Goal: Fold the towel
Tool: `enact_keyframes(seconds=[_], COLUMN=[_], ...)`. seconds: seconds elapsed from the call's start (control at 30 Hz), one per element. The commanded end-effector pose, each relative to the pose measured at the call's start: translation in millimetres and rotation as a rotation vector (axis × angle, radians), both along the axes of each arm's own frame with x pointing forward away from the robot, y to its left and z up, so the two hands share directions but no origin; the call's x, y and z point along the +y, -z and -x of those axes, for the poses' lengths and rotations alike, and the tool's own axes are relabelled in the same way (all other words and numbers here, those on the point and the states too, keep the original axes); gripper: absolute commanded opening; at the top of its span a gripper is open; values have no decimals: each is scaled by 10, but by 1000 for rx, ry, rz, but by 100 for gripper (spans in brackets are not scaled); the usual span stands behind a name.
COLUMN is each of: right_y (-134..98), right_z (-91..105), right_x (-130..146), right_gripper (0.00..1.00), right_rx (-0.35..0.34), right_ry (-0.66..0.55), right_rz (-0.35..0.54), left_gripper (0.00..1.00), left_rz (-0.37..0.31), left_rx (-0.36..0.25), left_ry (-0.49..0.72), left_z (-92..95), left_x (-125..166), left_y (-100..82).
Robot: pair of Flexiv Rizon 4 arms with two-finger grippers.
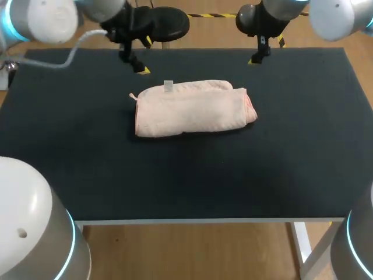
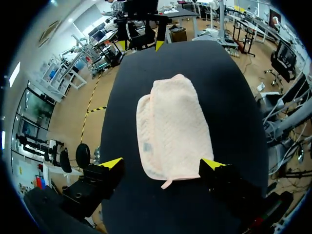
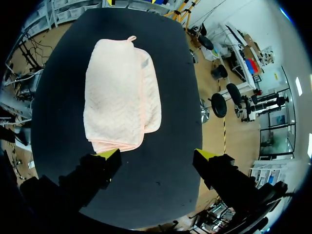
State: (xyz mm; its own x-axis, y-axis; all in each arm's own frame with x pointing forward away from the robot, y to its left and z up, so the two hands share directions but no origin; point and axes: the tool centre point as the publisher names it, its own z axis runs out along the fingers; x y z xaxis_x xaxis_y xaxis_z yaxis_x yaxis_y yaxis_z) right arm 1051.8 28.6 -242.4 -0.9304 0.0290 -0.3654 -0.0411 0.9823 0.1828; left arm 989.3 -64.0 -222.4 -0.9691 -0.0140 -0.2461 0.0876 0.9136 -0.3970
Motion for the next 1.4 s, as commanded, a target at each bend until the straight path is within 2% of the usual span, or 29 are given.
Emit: enact_keyframes(seconds=[0.03, 0.1, 0.13, 0.27, 0.33, 0.93, 0.97, 1.0, 1.03, 1.23, 1.27, 1.3, 1.37, 1.4], right_y=[2, -3, -5, -22, -62, -62, -64, -52, -30, 199, 250, 296, 394, 450], right_z=[19, 33, 40, 72, 103, 103, -8, -78, -107, -108, -99, -86, -59, -48], right_x=[26, 38, 42, 40, 52, 52, -74, -181, -252, -392, -399, -402, -407, -413], right_gripper=[100, 100, 100, 100, 100, 100, 100, 100, 100, 100, 100, 100, 100, 100], right_rx=[-3, -4, -4, 3, -18, -18, -20, 15, 6, 89, 103, 131, 158, 195], right_ry=[8, 16, 23, 26, -31, -31, 105, 201, 274, 632, 706, 743, 822, 851], right_rz=[1, -1, -1, 6, 90, 90, 2, -87, -150, -546, -585, -649, -707, -760], left_gripper=[100, 100, 100, 100, 100, 100, 100, 100, 100, 100, 100, 100, 100, 100], left_rz=[441, 472, 478, 469, 451, 451, 451, 451, 451, 451, 451, 451, 451, 451], left_rx=[81, 132, 133, 211, 251, 251, 251, 251, 251, 251, 251, 251, 251, 251], left_ry=[-26, -31, -24, 0, 35, 35, 35, 35, 35, 35, 35, 35, 35, 35], left_z=[50, 58, 65, 97, 109, 109, 109, 109, 109, 109, 109, 109, 109, 109], left_x=[107, 116, 124, 148, 154, 154, 154, 154, 154, 154, 154, 154, 154, 154], left_y=[104, 100, 102, 83, 86, 86, 86, 86, 86, 86, 86, 86, 86, 86])
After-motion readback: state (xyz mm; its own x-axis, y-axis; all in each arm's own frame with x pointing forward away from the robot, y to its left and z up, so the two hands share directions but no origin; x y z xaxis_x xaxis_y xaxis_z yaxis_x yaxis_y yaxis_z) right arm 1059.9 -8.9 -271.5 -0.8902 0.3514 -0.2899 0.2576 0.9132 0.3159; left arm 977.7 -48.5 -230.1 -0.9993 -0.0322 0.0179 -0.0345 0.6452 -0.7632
